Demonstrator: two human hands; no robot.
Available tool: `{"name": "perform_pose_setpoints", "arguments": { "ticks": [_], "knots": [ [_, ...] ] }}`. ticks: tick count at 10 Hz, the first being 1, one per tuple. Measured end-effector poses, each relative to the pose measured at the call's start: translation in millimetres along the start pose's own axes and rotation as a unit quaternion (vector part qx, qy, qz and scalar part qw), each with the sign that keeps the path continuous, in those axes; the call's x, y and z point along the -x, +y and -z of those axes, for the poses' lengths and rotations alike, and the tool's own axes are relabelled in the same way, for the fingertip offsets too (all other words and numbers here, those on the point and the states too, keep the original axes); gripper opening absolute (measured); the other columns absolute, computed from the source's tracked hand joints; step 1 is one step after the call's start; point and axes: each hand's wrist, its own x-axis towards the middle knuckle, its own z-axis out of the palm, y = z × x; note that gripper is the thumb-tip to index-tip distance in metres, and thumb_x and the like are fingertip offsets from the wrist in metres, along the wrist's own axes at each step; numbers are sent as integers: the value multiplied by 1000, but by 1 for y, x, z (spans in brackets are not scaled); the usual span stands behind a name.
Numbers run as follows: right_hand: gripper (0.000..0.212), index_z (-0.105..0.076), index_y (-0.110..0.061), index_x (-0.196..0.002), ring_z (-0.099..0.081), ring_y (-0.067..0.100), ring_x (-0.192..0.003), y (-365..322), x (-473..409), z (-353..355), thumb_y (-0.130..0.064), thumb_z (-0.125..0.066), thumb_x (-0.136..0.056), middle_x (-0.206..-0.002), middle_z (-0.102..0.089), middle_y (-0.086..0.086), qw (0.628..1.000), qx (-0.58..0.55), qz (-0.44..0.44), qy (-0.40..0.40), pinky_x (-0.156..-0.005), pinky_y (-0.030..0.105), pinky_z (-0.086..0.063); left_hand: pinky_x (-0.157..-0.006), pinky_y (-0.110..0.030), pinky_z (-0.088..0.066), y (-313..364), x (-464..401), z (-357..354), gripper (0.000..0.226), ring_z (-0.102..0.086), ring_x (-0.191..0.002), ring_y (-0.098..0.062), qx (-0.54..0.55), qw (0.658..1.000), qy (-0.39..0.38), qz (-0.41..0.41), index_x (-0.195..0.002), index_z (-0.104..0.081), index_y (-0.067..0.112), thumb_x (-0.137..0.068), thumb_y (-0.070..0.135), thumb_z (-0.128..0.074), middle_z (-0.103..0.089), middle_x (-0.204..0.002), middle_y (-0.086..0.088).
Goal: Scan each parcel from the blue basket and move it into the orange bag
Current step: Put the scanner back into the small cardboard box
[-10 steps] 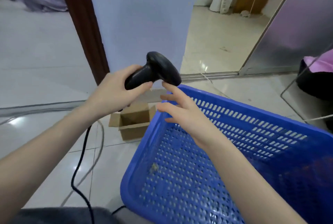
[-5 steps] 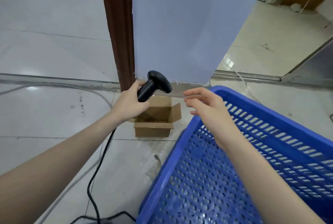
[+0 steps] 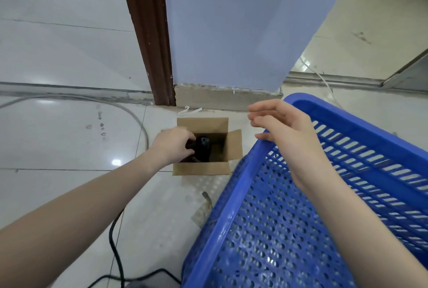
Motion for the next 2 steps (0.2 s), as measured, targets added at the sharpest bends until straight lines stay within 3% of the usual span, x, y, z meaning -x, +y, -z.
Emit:
{"name": "perform_pose_setpoints", "arguments": {
  "ticks": [2],
  "knots": [
    [22, -69, -27, -90, -64, 4, -93, 4, 6, 6, -10, -56, -92, -96, -70, -6, 1000, -9, -2, 1, -76, 20, -55, -88, -33, -46, 16, 2, -6, 44, -58, -111, -24, 67, 997, -24, -33, -133, -54, 21, -90, 27, -63, -53, -128, -3]
  ]
}}
